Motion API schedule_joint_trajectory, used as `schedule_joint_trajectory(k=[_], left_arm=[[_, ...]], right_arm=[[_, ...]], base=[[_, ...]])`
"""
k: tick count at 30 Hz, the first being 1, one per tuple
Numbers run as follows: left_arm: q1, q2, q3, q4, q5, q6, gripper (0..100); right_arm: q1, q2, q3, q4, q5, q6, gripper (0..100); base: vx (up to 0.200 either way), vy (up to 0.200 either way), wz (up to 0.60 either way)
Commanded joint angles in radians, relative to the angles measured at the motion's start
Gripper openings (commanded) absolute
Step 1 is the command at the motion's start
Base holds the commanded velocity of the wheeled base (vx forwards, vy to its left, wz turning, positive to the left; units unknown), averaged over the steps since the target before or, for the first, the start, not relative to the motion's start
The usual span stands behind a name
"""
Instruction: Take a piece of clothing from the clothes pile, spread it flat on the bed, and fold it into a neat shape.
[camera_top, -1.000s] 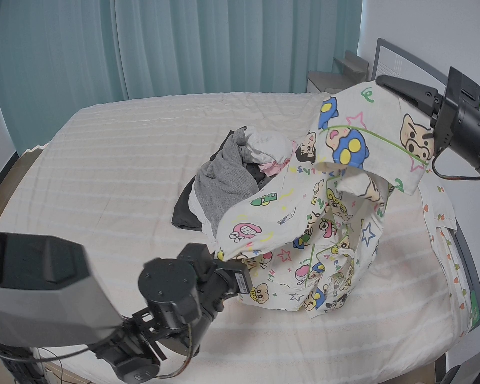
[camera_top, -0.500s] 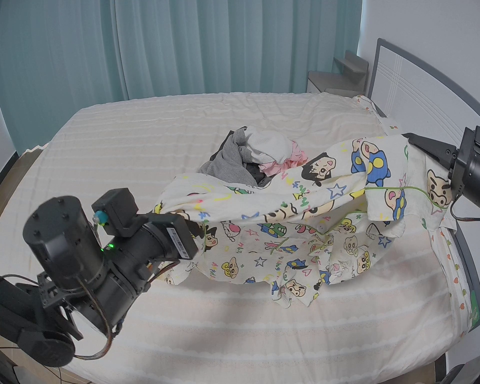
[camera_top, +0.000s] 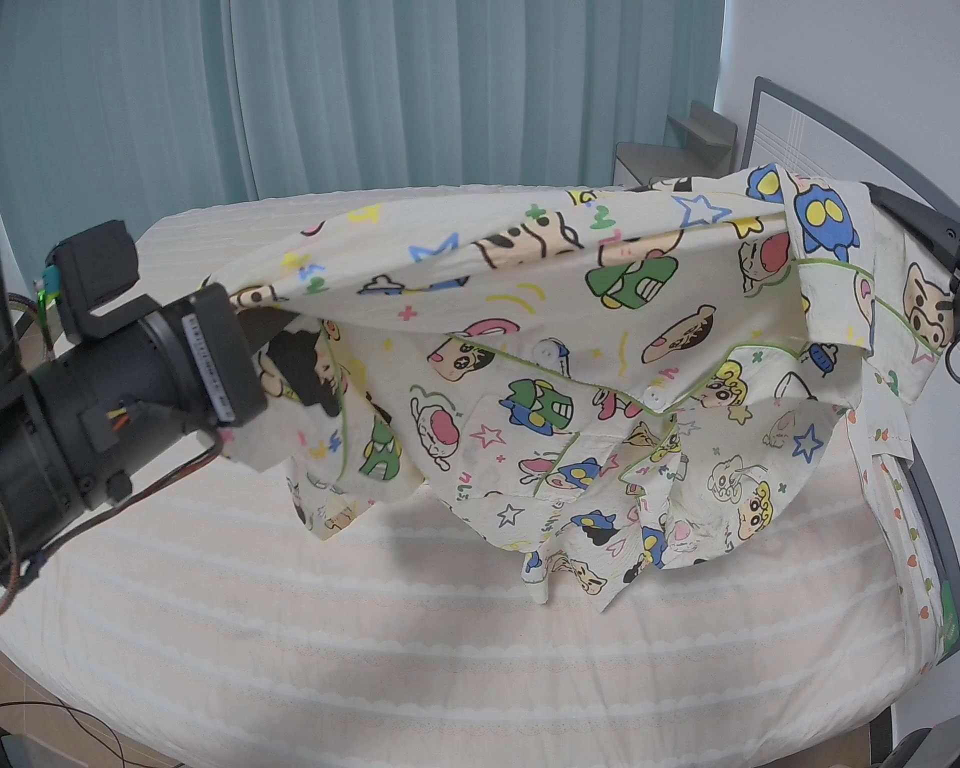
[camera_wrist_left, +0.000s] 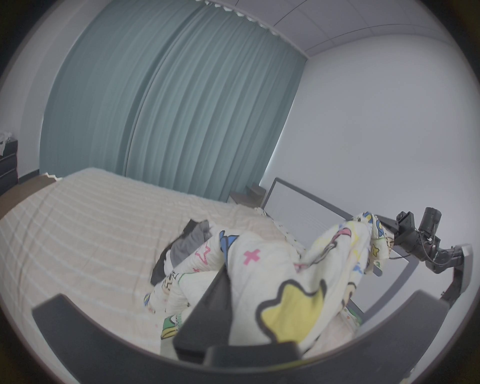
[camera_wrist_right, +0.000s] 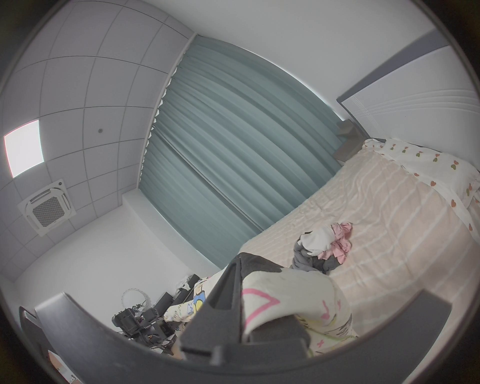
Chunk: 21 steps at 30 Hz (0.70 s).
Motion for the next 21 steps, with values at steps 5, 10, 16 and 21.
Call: schedule_joint_trajectory(k=[5,10,16,21], left_arm=[[-0.040,-0.187,-0.026,0.231,-0.113,-0.194,0],[-0.040,-0.250,0.004,0.309,-0.265,-0.323,0],[-0.039,-0.287,0.073,0.337,-0.340,-0.344,0],[-0.028,-0.259,0.096,0.332,-0.333,-0.340,0]], right_arm=[[0.030,-0.075,0.099,-0.002,0.009,0.009,0],[0.026,-0.135,0.194,-0.005,0.007,0.009,0],[0.025,-0.141,0.267,-0.013,0.010,0.012,0],[0.030,-0.134,0.285,-0.018,0.012,0.016,0]], base=[[0.000,0.000,0.00],[0.000,0.000,0.00],[0.000,0.000,0.00],[0.000,0.000,0.00]])
